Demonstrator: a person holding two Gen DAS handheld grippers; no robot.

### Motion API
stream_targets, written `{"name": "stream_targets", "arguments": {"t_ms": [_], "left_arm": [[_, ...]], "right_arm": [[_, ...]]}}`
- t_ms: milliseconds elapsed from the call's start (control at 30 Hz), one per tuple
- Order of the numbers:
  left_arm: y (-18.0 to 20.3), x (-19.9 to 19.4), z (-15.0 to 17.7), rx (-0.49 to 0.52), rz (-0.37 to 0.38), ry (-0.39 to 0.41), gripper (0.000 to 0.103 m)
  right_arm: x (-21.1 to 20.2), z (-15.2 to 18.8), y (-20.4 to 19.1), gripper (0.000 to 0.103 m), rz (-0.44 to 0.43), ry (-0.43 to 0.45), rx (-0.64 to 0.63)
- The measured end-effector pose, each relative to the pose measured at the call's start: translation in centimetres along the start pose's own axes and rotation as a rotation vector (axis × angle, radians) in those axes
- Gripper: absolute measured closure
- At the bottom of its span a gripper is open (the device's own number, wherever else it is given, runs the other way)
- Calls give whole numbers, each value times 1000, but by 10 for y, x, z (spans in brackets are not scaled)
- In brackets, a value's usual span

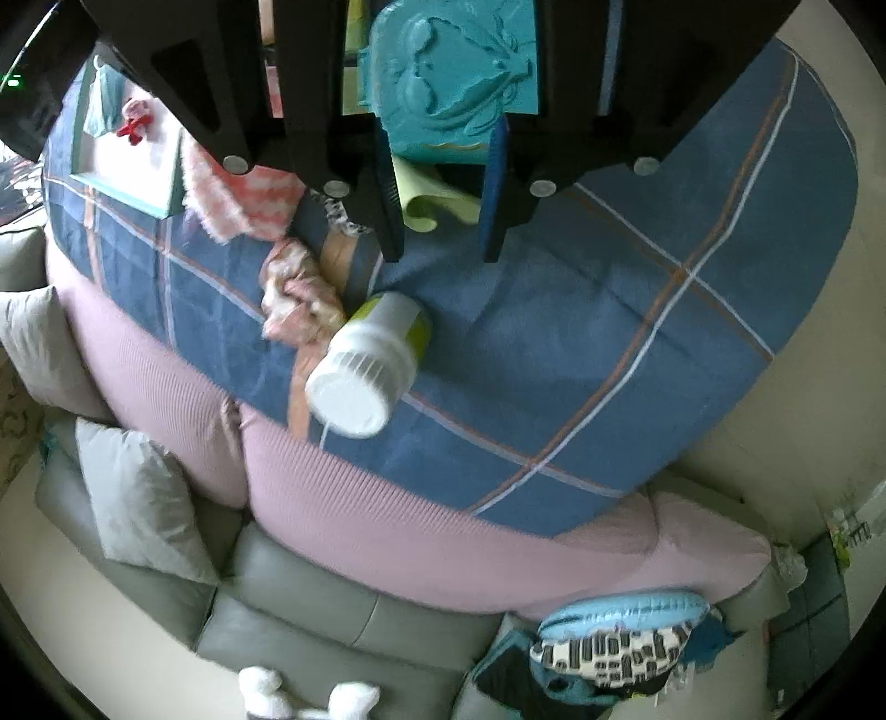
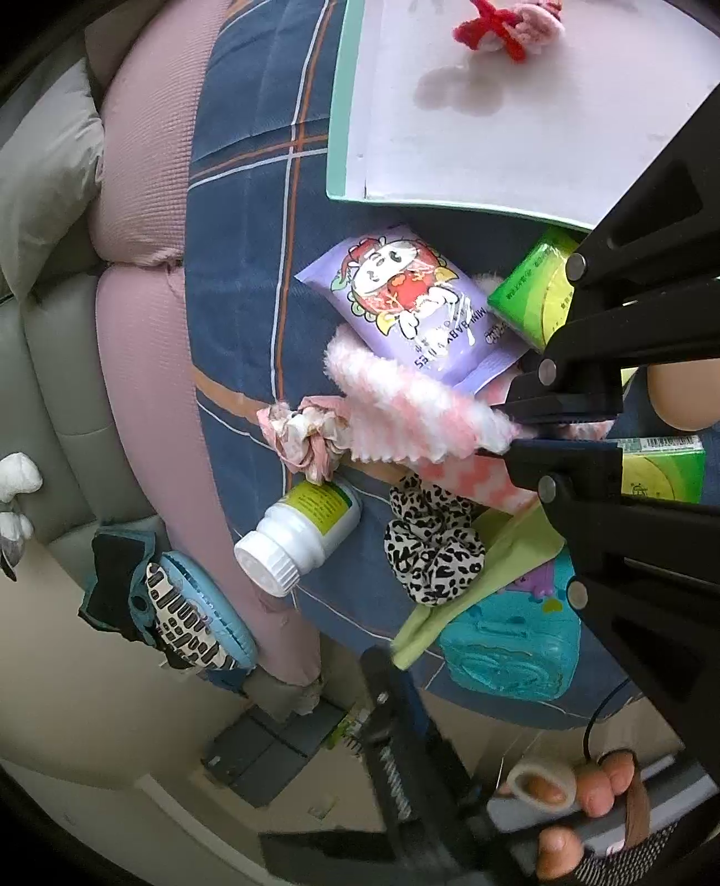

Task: Organize soft objects
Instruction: 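Grasp the leopard-print scrunchie with the left tool while the right tool grasps the pink zigzag cloth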

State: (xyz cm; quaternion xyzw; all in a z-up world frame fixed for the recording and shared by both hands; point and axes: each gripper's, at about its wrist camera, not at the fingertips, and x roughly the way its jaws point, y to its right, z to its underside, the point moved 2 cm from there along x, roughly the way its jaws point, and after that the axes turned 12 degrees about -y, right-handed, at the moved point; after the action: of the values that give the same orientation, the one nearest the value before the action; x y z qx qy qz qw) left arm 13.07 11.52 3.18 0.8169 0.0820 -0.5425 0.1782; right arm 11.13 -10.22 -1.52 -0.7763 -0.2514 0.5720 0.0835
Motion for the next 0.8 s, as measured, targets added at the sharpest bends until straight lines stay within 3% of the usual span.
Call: {"name": "stream_targets", "arguments": {"t_ms": [200,333,433,567,667,800], "left_arm": [[30,-21,-2,117,29,27,75],[47,-17,-7,178,63,-10,75],[60,8,-11,243,48,-108,75],[57,39,-11,243,-15,-228,75],[55,53,-11,257,-76,-287,75],[59,66,-13,290,-89,-353,74]], "right_arm": [[-1,0,4,99,-6,1,14],[-2,0,8,99,-13,0,21],[-2,0,9,99,-17,-3,22],[0,-1,9,99,-26,-6,23],[1,-1,9,99,-32,-8,21],[1,0,8,99,-37,-10,21]]}}
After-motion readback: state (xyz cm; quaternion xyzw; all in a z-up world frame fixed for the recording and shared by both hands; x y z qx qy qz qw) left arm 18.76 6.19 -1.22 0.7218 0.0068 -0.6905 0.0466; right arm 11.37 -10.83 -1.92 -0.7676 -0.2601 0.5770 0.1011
